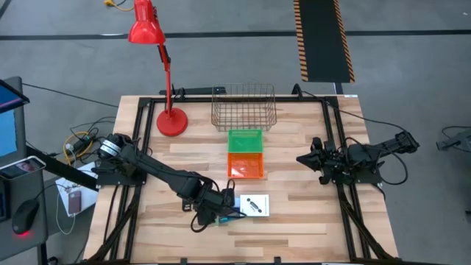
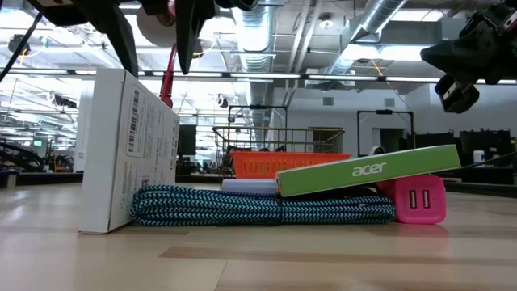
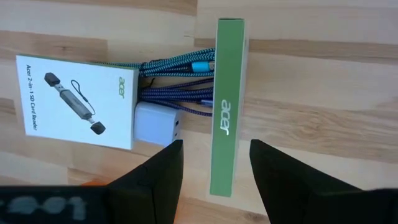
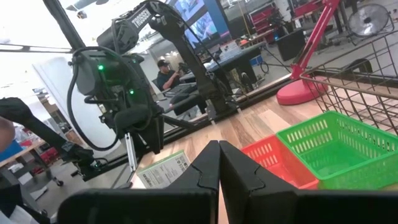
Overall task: Pick and place items into bin
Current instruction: Put the left white card reader box into the orange basket
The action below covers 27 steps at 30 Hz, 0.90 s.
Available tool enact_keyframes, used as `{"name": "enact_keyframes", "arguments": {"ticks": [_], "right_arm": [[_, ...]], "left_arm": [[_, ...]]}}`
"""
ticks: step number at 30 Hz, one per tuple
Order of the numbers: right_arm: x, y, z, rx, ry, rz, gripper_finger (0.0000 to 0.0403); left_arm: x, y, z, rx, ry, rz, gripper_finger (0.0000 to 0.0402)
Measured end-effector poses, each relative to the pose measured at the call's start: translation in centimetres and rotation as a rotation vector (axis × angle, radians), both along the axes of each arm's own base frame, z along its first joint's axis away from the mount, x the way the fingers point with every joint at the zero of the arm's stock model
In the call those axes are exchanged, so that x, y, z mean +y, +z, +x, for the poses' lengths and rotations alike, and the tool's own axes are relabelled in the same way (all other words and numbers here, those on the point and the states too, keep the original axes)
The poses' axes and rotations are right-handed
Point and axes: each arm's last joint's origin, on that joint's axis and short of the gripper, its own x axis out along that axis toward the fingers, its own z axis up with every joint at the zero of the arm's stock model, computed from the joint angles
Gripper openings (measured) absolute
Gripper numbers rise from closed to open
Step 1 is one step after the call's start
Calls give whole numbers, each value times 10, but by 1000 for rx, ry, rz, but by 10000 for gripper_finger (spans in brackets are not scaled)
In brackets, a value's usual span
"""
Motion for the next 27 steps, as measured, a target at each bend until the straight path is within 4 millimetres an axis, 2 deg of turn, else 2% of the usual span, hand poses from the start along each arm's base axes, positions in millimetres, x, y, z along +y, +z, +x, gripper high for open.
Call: {"name": "enact_keyframes", "arguments": {"ticks": [27], "right_arm": [[0,0,0,0,0,0,0]], "left_arm": [[1,-4,1,4,-56,-12,176]]}}
